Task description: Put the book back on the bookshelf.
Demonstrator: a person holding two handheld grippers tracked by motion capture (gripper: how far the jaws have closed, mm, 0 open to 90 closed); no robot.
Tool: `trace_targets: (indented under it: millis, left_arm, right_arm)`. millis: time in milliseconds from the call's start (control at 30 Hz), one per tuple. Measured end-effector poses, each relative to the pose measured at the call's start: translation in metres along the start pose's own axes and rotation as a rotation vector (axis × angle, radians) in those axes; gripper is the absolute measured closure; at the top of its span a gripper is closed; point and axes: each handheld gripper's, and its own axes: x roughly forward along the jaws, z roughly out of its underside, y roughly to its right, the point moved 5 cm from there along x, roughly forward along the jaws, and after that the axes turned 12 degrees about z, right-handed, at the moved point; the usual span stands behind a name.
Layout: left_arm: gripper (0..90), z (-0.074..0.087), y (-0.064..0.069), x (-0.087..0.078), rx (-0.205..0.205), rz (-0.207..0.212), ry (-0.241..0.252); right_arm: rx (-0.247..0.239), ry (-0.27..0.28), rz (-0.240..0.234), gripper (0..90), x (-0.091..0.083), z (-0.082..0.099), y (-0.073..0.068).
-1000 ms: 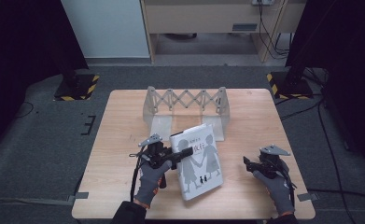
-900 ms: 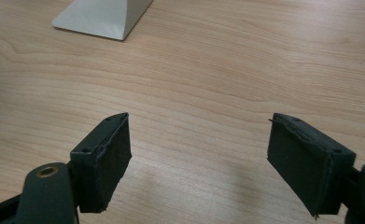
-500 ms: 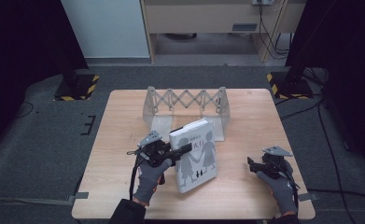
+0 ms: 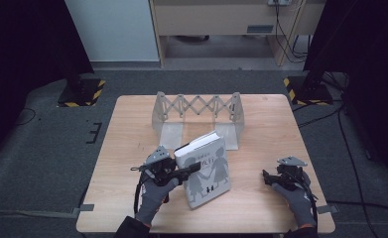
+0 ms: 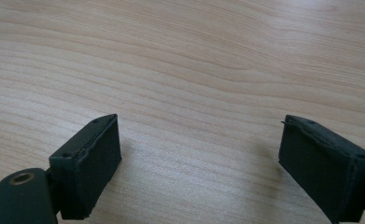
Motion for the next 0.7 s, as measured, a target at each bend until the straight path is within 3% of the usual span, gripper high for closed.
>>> trace_targets:
  millis: [233,500,700]
  left_arm:
    - [45.5,0.001,0.004,0.002,0.029,0.011,-0.007]
    - [39.9,-0.001,0.011,0.008,0.049,0.056,-0.02]
    - [39.3,0.0,0.016,0.014,0.062,0.067,-0.03]
  right_arm:
    - [0.036,0.002,-0.014,11.6,0.001,0.002,0.0]
    - [0.052,-0.003,-0.025,11.8,0.002,0.002,0.0]
    - [0.052,-0.006,-0.029,11.7,0.002,0.002,0.0]
